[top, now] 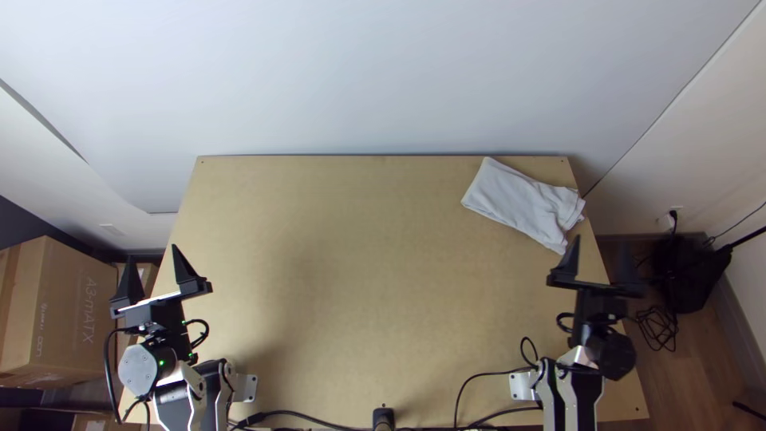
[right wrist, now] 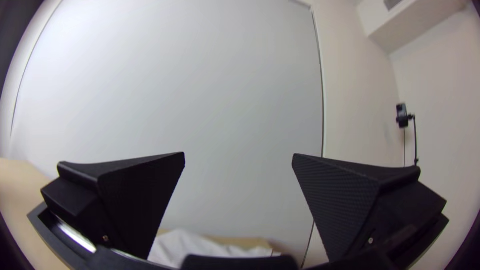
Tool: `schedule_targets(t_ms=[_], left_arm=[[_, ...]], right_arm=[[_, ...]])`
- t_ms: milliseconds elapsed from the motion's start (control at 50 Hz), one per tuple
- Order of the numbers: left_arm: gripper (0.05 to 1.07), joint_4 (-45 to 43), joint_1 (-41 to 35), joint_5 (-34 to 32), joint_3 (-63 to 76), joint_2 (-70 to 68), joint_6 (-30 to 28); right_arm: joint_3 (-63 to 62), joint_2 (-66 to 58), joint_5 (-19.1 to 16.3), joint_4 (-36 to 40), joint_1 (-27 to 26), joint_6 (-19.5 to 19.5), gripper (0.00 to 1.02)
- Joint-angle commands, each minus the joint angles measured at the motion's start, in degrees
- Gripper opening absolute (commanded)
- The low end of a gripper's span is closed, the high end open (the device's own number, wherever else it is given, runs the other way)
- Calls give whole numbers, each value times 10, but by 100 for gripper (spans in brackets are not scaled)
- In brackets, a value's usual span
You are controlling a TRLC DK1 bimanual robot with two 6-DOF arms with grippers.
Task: Fold the t-shirt
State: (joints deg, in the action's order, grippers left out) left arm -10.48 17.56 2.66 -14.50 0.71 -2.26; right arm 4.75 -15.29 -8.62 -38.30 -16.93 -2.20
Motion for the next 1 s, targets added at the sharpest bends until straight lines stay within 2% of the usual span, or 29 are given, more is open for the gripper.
schedule_targets(t_ms=[0,100,200,240,380,460,660,900,980], left_arm=[[103,-8,-23,3,36,-6,-22],[103,-4,-64,5,60,-7,-64],[103,6,-91,11,83,-7,-74],[103,6,-97,16,91,-7,-73],[103,11,-130,37,118,-8,-62],[103,19,-150,59,127,-8,-46],[103,35,-181,60,144,-8,-9],[103,82,-202,60,146,-7,96],[103,85,-203,60,146,-7,111]], right_arm=[[-47,29,-3,60,4,21,99],[-47,74,-3,135,9,54,99],[-47,147,-3,260,12,110,99],[-47,157,-3,299,17,116,99],[-47,157,-4,358,28,106,99],[-46,156,-4,362,30,96,99],[-45,156,5,369,29,92,99],[-45,156,19,372,28,92,99],[-45,156,19,372,29,92,99]])
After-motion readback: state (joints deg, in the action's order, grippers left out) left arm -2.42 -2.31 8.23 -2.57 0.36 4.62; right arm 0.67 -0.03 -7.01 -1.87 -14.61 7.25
